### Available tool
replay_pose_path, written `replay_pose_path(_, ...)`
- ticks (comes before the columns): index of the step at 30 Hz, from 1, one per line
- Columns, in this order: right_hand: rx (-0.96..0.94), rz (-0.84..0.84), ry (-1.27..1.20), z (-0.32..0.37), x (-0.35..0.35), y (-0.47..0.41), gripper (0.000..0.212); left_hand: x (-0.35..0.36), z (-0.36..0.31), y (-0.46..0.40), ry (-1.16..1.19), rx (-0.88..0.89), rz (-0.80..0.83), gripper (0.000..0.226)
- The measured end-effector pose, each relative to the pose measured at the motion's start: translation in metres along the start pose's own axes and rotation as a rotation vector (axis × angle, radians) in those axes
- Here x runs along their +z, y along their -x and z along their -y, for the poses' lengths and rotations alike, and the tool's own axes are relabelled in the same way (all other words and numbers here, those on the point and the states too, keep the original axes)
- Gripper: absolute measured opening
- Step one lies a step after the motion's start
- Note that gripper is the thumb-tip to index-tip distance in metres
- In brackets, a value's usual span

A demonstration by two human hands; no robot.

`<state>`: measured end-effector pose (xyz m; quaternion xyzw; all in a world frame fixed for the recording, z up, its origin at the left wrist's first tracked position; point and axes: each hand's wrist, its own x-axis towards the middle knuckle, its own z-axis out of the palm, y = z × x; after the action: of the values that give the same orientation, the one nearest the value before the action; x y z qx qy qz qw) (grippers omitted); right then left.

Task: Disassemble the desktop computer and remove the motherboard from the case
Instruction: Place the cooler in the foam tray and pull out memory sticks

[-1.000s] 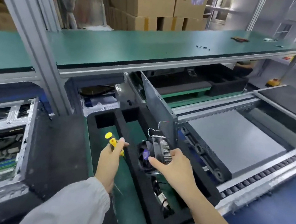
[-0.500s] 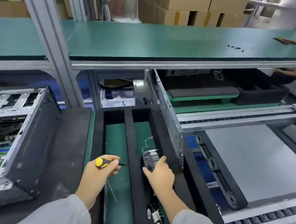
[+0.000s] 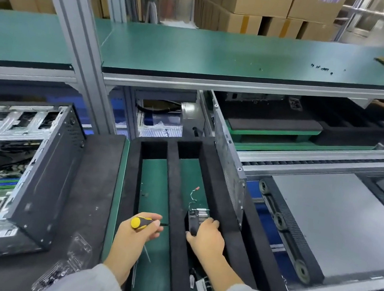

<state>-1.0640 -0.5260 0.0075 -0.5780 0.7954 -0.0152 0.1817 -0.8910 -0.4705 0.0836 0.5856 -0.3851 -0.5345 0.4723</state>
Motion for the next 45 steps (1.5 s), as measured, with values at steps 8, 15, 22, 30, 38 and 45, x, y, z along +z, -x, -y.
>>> replay_pose_path(8,0.008,0.069,0.034,-0.003,-0.003,0.015,0.078,-0.004,-0.008,0.004,-0.025,0.008,-0.009,0.017)
replay_pose_path(15,-0.514,-0.012,-0.080,0.051,-0.069,0.054,0.058,-0.032,-0.028,0.015,0.094,0.032,-0.037,0.012)
replay_pose_path(22,-0.954,0.017,-0.049,0.143,-0.091,0.124,0.028,-0.104,-0.041,0.036,0.231,0.069,-0.175,0.018)
replay_pose_path(30,-1.030,0.048,0.119,0.242,-0.034,0.193,0.016,-0.264,-0.032,0.069,0.382,-0.182,0.023,0.017)
replay_pose_path(38,-0.969,0.063,0.387,0.337,0.044,0.234,0.019,-0.421,-0.009,0.066,-0.237,-0.042,0.064,0.017)
replay_pose_path(45,-0.840,0.052,0.466,0.373,0.087,0.244,0.024,-0.452,0.020,0.042,-0.662,0.064,-0.026,0.021)
